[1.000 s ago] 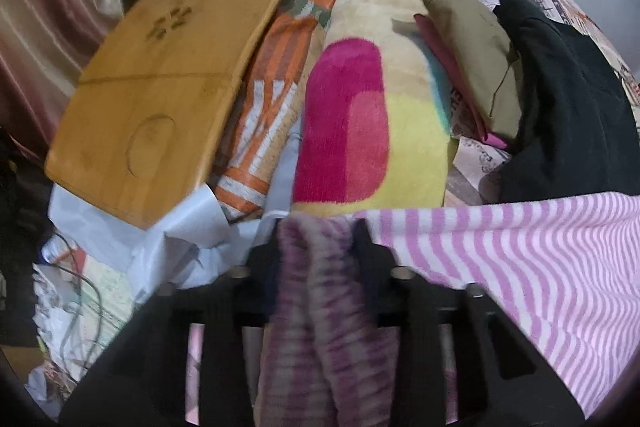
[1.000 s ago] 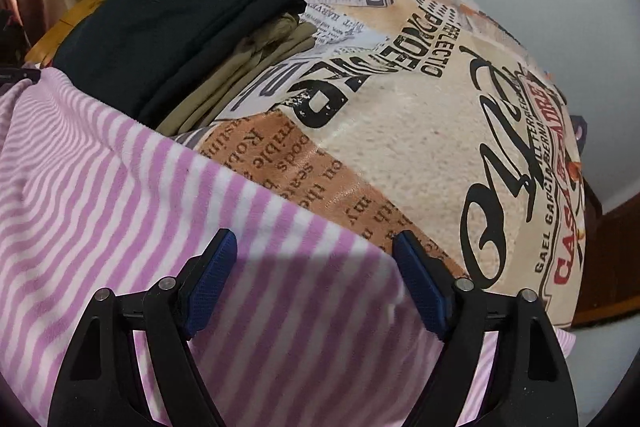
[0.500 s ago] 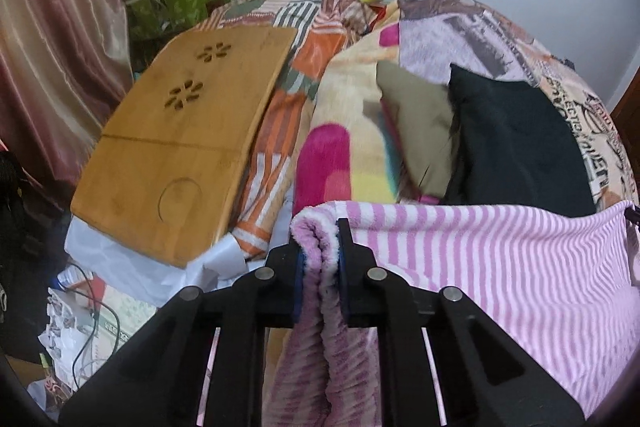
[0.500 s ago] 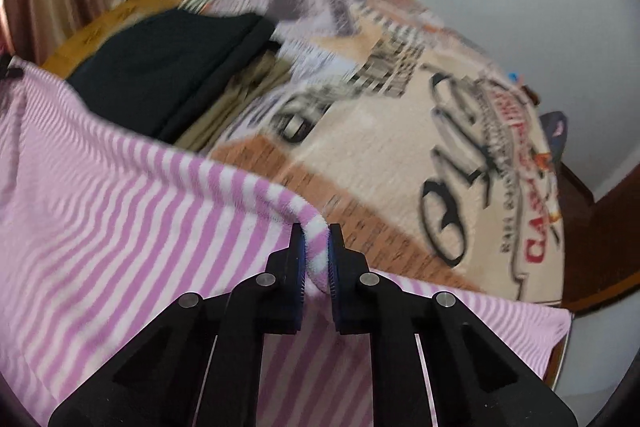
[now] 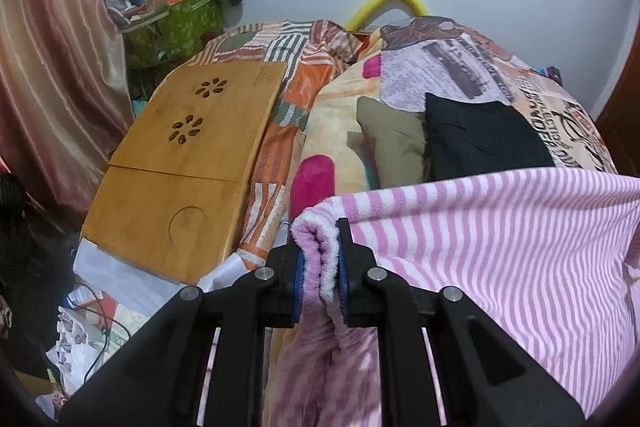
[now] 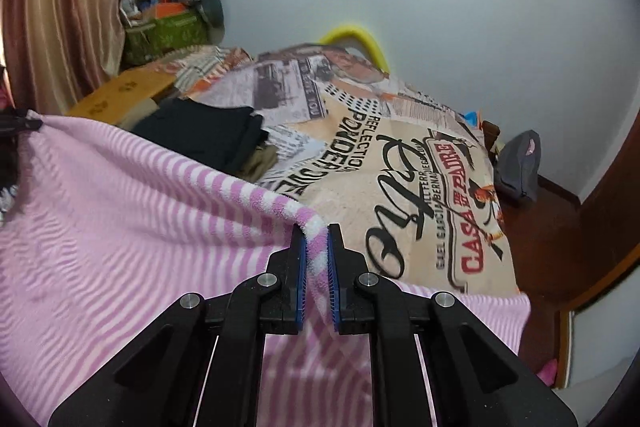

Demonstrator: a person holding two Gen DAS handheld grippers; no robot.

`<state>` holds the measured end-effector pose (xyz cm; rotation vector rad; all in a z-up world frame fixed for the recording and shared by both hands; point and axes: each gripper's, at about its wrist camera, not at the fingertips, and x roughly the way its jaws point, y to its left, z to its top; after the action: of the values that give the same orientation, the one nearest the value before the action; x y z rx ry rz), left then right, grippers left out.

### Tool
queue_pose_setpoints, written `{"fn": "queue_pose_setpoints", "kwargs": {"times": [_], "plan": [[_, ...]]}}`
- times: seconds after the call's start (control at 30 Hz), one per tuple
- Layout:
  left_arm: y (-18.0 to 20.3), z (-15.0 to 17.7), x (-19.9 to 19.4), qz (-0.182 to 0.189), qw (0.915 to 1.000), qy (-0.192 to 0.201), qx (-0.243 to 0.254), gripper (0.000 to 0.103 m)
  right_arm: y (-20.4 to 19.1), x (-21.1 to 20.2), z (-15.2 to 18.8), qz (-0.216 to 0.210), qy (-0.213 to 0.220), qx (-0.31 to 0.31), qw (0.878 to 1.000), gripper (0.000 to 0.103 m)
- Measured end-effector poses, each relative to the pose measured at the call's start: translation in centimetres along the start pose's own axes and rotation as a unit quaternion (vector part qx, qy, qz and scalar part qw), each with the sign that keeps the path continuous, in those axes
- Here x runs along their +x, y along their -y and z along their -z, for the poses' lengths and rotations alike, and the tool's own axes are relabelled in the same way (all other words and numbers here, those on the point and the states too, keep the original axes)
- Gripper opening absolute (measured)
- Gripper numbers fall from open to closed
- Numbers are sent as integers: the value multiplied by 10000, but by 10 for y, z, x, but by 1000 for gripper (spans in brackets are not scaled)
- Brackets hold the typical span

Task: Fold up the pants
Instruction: 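Lift the pants with both grippers and spread them flat across the bed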

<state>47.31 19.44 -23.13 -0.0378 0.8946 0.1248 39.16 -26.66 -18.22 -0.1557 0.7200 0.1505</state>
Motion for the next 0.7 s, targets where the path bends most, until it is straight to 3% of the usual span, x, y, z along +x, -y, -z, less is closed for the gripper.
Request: {"fn": "queue_pose_setpoints", "kwargs": {"times": [0.2, 0.43, 0.7], "plan": [[-12, 25, -51, 341, 9993, 173, 16, 13, -14, -57, 24, -178, 78, 168, 9997, 8], [-16, 76, -112, 622, 9965, 357, 423, 13, -38, -113, 67, -317, 144, 483, 9982, 8], [-21, 147, -134, 712, 9950, 293, 635, 13, -62, -145, 121, -354, 84, 739, 9966, 8]]}}
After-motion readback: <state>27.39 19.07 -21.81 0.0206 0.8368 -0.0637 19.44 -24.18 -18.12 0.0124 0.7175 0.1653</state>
